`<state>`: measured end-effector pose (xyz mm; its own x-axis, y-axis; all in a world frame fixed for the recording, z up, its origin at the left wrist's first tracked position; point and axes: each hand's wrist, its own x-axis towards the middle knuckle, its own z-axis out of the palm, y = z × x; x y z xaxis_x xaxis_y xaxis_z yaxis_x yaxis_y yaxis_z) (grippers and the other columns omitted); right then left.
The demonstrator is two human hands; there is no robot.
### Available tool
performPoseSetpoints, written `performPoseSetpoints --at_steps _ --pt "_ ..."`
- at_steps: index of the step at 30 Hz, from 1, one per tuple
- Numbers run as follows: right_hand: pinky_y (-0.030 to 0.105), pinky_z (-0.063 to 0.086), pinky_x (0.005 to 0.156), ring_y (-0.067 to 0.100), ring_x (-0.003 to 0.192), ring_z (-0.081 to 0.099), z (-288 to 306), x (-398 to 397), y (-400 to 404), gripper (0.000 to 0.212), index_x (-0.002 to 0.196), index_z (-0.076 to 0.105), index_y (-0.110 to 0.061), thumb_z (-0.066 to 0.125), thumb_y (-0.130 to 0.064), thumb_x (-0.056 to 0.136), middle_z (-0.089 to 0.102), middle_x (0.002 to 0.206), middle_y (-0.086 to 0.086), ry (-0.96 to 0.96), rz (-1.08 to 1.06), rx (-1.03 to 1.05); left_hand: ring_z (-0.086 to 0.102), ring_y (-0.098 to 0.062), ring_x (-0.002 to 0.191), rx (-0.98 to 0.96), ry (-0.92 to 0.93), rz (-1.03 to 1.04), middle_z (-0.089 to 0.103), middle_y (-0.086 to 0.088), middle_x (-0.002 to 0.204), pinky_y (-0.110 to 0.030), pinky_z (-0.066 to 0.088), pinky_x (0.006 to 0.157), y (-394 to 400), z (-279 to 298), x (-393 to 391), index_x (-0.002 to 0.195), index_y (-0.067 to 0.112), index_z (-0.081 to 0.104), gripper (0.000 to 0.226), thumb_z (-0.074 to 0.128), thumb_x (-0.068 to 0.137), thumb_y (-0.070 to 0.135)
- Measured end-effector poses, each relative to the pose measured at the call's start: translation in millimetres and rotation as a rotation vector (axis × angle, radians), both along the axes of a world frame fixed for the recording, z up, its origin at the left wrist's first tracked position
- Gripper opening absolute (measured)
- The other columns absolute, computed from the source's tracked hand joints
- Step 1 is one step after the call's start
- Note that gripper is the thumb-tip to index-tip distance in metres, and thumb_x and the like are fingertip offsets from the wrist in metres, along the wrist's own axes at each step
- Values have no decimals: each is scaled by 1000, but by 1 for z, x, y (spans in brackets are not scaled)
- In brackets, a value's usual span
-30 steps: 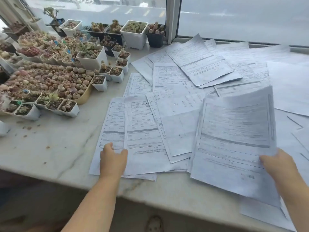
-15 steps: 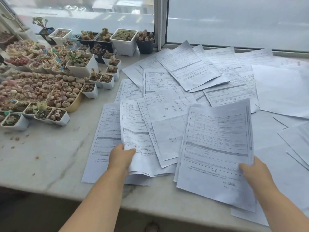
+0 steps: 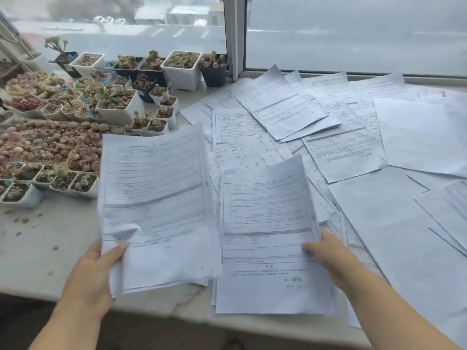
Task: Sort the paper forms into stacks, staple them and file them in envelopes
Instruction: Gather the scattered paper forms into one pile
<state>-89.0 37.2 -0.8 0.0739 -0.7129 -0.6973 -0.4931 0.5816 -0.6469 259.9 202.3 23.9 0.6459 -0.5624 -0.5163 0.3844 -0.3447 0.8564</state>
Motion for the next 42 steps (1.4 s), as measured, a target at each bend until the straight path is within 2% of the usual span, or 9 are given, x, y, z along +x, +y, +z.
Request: performPoseSetpoints --at_steps 4,7,13,19,27,31,34,38,42 --pt "30 44 84 22 104 60 8 10 2 24 117 59 -10 52 -26 100 63 116 -4 -157 -154 139 67 -34 97 47 59 -165 72 -17 105 -50 52 90 -20 -17 -65 112 6 63 26 57 89 -3" --pt "42 38 109 23 129 51 -1 5 0 82 134 56 -22 66 -74 71 56 135 -7 -283 -253 275 70 -27 92 93 53 -268 75 -10 97 -41 55 85 -37 -30 -109 108 8 65 24 60 88 -4" --pt "39 55 75 29 83 68 1 -11 0 28 109 65 -5 53 9 88 73 91 11 -138 -127 64 64 -7 87 222 -257 -522 66 12 92 -16 51 77 -58 -28 -134 103 23 63 13 63 92 30" --pt "50 47 95 33 92 63 21 -103 -23 35 123 59 -6 53 4 90 67 103 14 -59 -475 -79 54 -15 114 175 -144 -284 59 -1 122 -35 41 105 -89 -21 -101 134 14 51 37 49 97 6" --pt "36 37 72 33 84 51 18 -113 -21 34 97 59 -5 46 -21 70 58 88 16 454 -272 -243 58 -24 89 334 336 -143 60 -10 98 -35 47 75 -142 -16 -109 104 5 54 11 48 98 11" --pt "35 37 72 32 83 53 11 -115 -20 23 98 59 -11 46 -11 80 60 87 13 438 -240 -265 45 -14 62 419 224 -262 65 1 88 -26 37 58 -155 -24 -122 92 17 64 16 69 86 30" --pt "34 37 73 31 85 54 8 -121 -22 23 98 58 -10 48 6 86 61 88 13 407 -269 -233 65 -24 83 328 77 -334 71 -4 97 -37 54 83 -167 -32 -146 93 13 67 16 76 80 19" --pt "36 44 75 31 86 60 4 -122 -21 22 98 62 -8 53 6 84 67 94 16 316 -309 -185 59 -29 83 397 -380 -387 65 -10 94 -30 47 71 -170 -32 -158 92 11 60 12 55 85 3" --pt "42 53 84 35 92 65 -1 -120 -19 26 96 63 -10 51 8 82 70 91 13 263 -228 -127 59 -29 88 252 -413 -155 65 -12 99 -33 47 76 -144 -7 -106 103 12 61 19 58 87 1"
